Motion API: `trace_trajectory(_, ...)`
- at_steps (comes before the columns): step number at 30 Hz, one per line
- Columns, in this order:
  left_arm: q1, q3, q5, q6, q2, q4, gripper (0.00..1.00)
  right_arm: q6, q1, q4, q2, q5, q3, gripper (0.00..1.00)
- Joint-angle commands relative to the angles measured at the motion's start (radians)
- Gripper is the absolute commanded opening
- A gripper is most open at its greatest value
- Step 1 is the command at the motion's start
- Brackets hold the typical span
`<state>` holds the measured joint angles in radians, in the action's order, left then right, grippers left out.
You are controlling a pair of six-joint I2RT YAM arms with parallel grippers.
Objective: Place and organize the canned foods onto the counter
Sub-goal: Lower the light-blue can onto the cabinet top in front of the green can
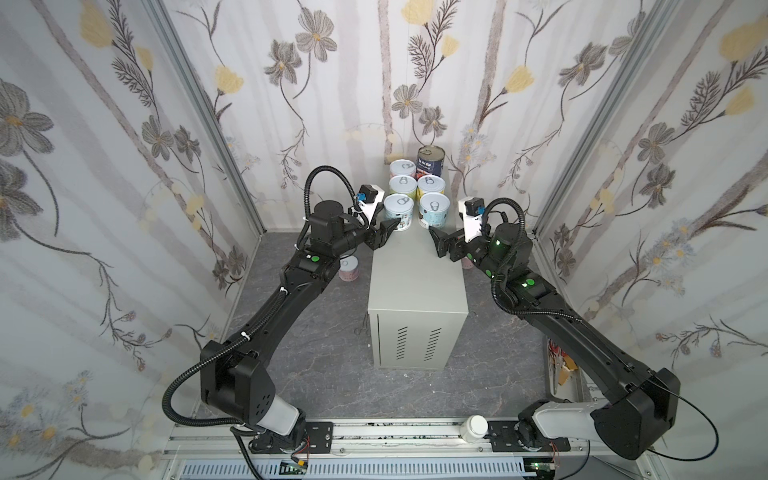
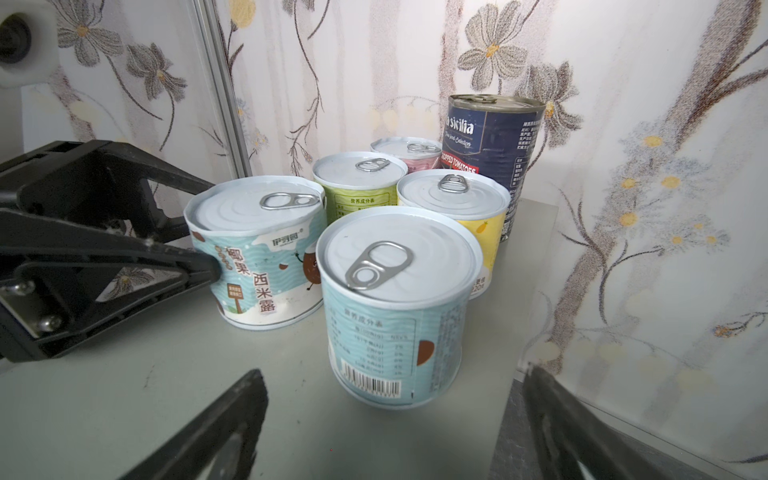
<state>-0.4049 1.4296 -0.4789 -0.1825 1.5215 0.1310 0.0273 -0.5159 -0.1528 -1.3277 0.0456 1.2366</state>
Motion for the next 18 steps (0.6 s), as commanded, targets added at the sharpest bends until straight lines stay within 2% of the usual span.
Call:
trace_trajectory(1, 0.000, 0.014, -0.022, 0.003, 0.005, 0.007, 0.60, 0.013, -0.001, -0.036, -0.004, 0.004, 0.010, 0.96)
trace_trajectory(18, -0.005, 0.028, -0.027, 0.006, 0.017, 0.001, 0.59, 0.016, 0.000, -0.036, -0.008, 0.004, 0.007, 0.95)
